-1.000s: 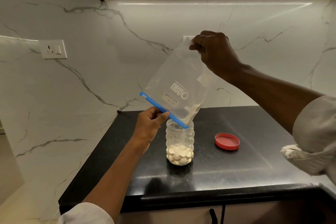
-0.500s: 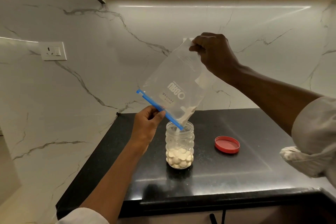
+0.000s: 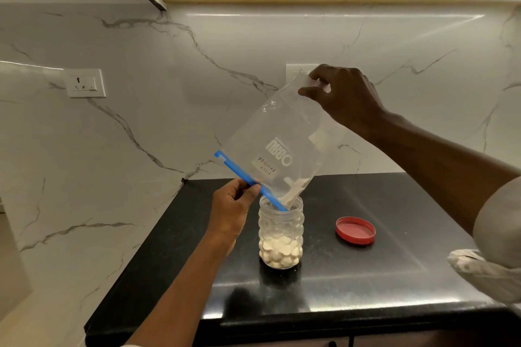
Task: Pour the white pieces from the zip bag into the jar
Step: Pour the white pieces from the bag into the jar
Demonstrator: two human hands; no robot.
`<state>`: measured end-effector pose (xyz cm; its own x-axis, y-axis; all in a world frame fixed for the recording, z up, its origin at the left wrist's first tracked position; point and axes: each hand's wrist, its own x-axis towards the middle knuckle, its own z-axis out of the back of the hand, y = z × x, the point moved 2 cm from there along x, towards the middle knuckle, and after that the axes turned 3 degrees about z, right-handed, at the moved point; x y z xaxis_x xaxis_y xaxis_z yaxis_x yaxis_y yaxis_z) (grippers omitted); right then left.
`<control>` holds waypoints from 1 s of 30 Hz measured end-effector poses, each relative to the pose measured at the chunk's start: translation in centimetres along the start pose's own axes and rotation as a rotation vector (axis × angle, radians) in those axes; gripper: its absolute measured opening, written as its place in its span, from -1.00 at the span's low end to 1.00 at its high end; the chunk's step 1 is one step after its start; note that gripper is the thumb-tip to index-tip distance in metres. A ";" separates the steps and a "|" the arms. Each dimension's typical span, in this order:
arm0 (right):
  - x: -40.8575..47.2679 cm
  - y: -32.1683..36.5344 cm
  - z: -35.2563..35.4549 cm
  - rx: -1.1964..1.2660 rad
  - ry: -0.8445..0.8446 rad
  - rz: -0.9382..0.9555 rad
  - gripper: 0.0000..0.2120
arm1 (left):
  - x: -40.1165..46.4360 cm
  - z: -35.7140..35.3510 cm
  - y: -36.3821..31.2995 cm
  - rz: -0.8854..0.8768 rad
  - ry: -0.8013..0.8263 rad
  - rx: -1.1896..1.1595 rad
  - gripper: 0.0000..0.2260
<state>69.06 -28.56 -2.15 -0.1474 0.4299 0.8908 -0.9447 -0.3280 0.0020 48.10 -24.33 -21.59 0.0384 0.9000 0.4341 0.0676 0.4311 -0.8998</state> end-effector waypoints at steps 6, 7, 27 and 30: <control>-0.3 -1.3 0.3 0.055 0.114 -0.036 -0.36 | -0.3 -0.1 0.1 -0.038 0.013 0.030 -0.90; -0.4 -1.7 0.4 0.061 0.147 -0.046 -0.32 | -0.4 -0.1 0.2 -0.041 0.015 0.031 -0.89; -13.7 -4.7 -5.7 0.858 0.520 -0.722 -0.37 | -0.5 0.0 0.7 -0.002 0.025 0.030 -0.90; -14.9 -3.1 -7.4 0.999 0.530 -0.748 -0.60 | -0.4 0.1 0.7 -0.001 0.027 0.033 -0.90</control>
<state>71.99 -27.69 -18.79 -0.0049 0.9681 0.2507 -0.2668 -0.2429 0.9326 48.00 -24.42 -22.37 0.0648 0.8977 0.4357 0.0342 0.4344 -0.9001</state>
